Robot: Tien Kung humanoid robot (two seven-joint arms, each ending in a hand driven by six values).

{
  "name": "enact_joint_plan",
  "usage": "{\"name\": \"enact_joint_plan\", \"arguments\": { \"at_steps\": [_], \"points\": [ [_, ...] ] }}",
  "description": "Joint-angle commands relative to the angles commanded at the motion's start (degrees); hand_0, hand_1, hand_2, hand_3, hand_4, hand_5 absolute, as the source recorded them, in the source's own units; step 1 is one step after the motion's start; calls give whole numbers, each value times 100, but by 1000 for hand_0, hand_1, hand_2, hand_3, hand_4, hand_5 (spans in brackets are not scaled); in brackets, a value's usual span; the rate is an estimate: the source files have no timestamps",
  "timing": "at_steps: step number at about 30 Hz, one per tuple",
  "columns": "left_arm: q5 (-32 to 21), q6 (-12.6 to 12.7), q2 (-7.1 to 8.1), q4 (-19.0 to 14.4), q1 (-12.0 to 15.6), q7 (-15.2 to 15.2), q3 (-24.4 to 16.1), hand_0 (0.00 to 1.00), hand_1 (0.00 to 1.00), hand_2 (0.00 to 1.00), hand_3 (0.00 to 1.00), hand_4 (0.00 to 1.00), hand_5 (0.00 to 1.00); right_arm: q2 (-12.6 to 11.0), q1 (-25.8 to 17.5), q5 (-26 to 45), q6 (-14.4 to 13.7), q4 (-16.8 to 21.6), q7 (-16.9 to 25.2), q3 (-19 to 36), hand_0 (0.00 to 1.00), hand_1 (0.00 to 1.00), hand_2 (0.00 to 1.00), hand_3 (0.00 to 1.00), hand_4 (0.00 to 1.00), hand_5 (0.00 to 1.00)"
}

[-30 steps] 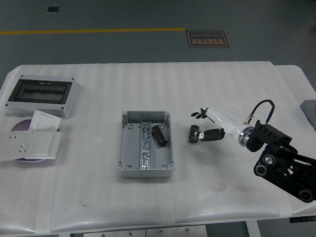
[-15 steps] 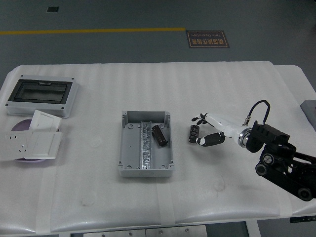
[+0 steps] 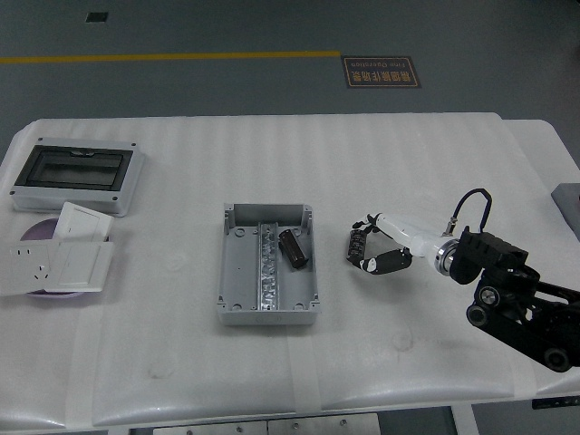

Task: Pick up the battery,place it into the box

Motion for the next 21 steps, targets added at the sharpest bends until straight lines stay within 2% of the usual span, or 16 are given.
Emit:
{"name": "enact_joint_plan", "arguments": {
  "at_steps": [6,7,12,13,18,19,21],
  "points": [
    [6,6,-14,-2,2,-5,-1,652,664,581,625,623,4,61,-19,11,-180,-84,21,-20,914,824,783,840,795,399],
    [6,6,-16,-2,3,-6,-1,652,664,581,624,622,4,70,-24,11,-210,-94,28,-22,896,791,736,789,727,309],
    [-13,20,-23,-1,0,-15,15,652,664,581,624,622,4,100,-45,9,-336,-126,68,-35,896,791,736,789,727,309],
    [-14,22,-23,-1,-1,-17,17,652,663,580,624,621,5,103,-48,10,-354,-129,74,-37,841,730,637,680,556,171],
    [-22,30,-22,-1,-9,-23,25,652,663,580,624,621,5,105,-63,16,-426,-136,104,-47,841,730,637,680,556,171],
    [-21,32,-21,0,-10,-25,26,652,664,581,625,621,5,104,-65,19,-437,-136,109,-53,815,709,608,670,480,128],
    [-29,36,-18,0,-14,-28,33,652,664,581,625,621,5,102,-67,24,-456,-137,119,-69,815,709,608,670,480,128]
  ]
}}
